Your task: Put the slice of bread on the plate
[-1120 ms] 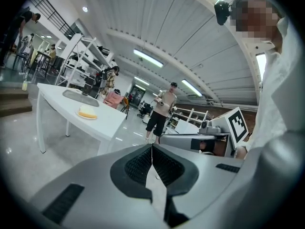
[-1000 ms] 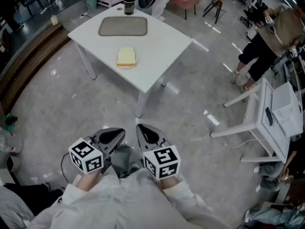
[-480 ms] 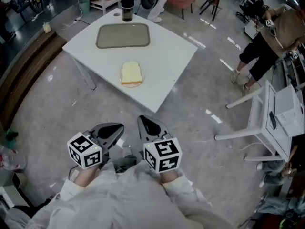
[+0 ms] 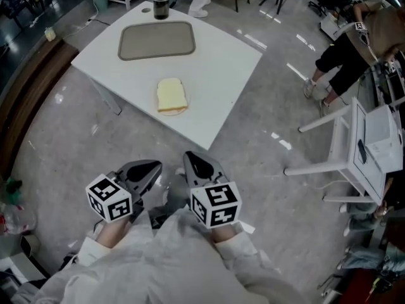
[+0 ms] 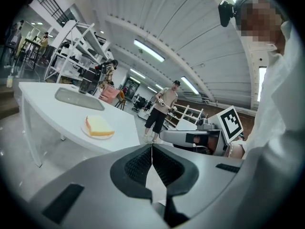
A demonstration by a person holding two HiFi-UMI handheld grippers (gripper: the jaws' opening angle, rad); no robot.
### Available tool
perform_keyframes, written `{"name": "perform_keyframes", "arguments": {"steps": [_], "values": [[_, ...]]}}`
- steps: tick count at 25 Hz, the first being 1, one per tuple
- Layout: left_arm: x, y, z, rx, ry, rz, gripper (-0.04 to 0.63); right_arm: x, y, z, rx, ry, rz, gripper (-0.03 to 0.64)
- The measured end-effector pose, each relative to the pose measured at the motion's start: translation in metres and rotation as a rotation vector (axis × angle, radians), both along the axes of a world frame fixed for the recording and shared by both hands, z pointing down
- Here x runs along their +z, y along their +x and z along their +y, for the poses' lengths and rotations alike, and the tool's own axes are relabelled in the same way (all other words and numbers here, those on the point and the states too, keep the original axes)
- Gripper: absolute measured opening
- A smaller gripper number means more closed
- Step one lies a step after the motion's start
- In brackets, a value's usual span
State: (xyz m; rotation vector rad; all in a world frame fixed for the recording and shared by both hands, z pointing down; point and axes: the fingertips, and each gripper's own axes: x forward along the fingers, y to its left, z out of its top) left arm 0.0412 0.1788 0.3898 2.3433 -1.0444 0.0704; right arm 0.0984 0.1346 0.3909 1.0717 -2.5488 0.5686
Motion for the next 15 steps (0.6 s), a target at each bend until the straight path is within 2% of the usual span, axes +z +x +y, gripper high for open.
{"name": "perform_keyframes", "arguments": {"steps": [8,12,15], "values": [[0.015,-0.026,-0.036,-0.087,-0.037,-0.05,0.011,0.011,-0.004,-0.034,0.005,-0.024,-0.001,0.015],[0.018,-0.033,-0.057,-0.084,-0.053,-0.025,0.011,0.016,-0.012,-0.057,-0.013,-0.03,0.004,0.015],[0.022,-0.035,-0.077,-0.075,-0.064,-0.033,0.011,0.021,-0.018,-0.074,-0.034,-0.045,0.004,0.015]]}}
